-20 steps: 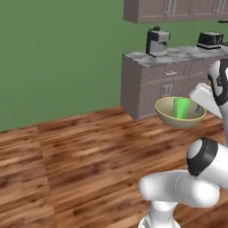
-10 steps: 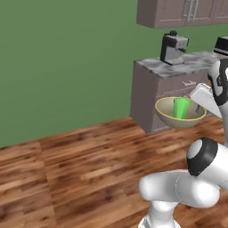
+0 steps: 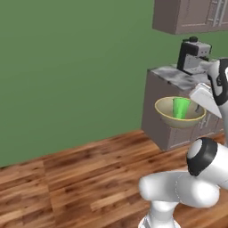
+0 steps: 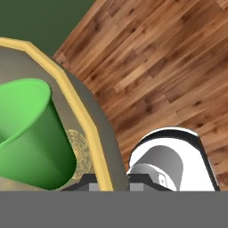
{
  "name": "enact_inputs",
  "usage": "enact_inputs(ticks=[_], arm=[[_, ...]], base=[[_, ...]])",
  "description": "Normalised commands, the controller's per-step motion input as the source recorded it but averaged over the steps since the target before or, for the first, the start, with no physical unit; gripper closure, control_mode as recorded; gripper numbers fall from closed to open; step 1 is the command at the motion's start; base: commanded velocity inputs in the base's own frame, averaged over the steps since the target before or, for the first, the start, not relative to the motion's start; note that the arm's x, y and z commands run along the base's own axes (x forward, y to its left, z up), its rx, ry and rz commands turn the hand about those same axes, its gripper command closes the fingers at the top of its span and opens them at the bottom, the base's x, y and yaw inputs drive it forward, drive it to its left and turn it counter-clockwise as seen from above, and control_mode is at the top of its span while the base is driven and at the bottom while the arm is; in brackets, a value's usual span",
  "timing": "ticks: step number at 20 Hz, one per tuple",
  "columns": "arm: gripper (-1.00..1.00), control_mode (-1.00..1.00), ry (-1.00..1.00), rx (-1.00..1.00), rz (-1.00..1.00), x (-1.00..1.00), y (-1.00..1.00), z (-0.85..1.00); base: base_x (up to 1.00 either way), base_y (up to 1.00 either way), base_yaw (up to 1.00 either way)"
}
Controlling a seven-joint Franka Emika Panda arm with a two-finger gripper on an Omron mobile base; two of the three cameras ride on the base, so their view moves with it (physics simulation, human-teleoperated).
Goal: Place the cup inside the bowl on the dining table and move the bowl to any counter.
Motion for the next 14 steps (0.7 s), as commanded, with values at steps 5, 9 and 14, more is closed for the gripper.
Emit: enact_inputs(ticks=[5, 9, 14], arm=[[1.00, 1.00, 0.00, 0.00, 0.00, 0.00, 0.00, 0.00], [1.00, 1.00, 0.00, 0.00, 0.00, 0.00, 0.00, 0.00], [1.00, 1.00, 0.00, 0.00, 0.00, 0.00, 0.00, 0.00]], base=[[0.29, -0.84, 0.05], [0.00, -1.00, 0.08], [0.14, -1.00, 0.07]])
